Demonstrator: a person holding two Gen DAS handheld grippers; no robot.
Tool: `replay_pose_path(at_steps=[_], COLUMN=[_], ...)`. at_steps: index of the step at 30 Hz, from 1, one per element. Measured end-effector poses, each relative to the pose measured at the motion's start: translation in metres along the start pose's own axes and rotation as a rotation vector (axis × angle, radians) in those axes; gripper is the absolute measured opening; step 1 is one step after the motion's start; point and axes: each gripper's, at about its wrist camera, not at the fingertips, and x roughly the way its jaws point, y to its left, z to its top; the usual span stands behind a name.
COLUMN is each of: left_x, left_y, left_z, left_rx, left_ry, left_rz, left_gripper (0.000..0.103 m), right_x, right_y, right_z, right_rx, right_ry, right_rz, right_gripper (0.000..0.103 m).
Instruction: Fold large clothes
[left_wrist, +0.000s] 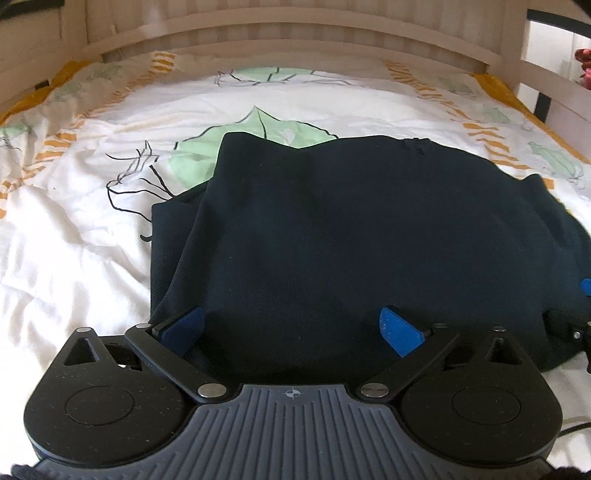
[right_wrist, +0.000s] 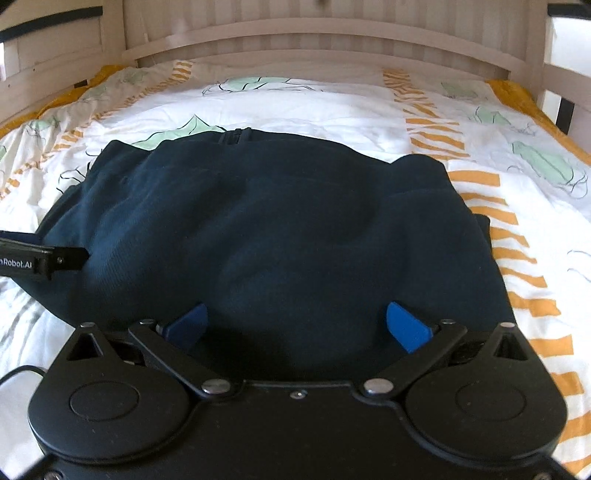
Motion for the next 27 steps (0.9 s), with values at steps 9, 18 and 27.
replay_pose_path(at_steps=[9, 18, 27], left_x=[-0.044, 0.001, 0.036], left_y=[0.074, 0.107, 0.082], left_z=[0.003, -0.006, 0.018], left_rx=[-0.183, -0.324, -0.277], left_ry=[-0.085, 0.081, 0.070], left_rz=[-0.081, -0.184, -0.264], left_gripper=[0.101, 0.101, 0.102], right_x=[-0.052, -0.029, 0.004], right_y=[-0.076, -0.159, -0.160], right_z=[-0.008, -0.029, -0.016], right_rx=[0.248, 0.532, 0.544], right_ry=[-0.104, -0.014, -0.018], right_rz=[0.114, 0.168, 0.404], right_gripper=[0.102, 0.103, 0.103])
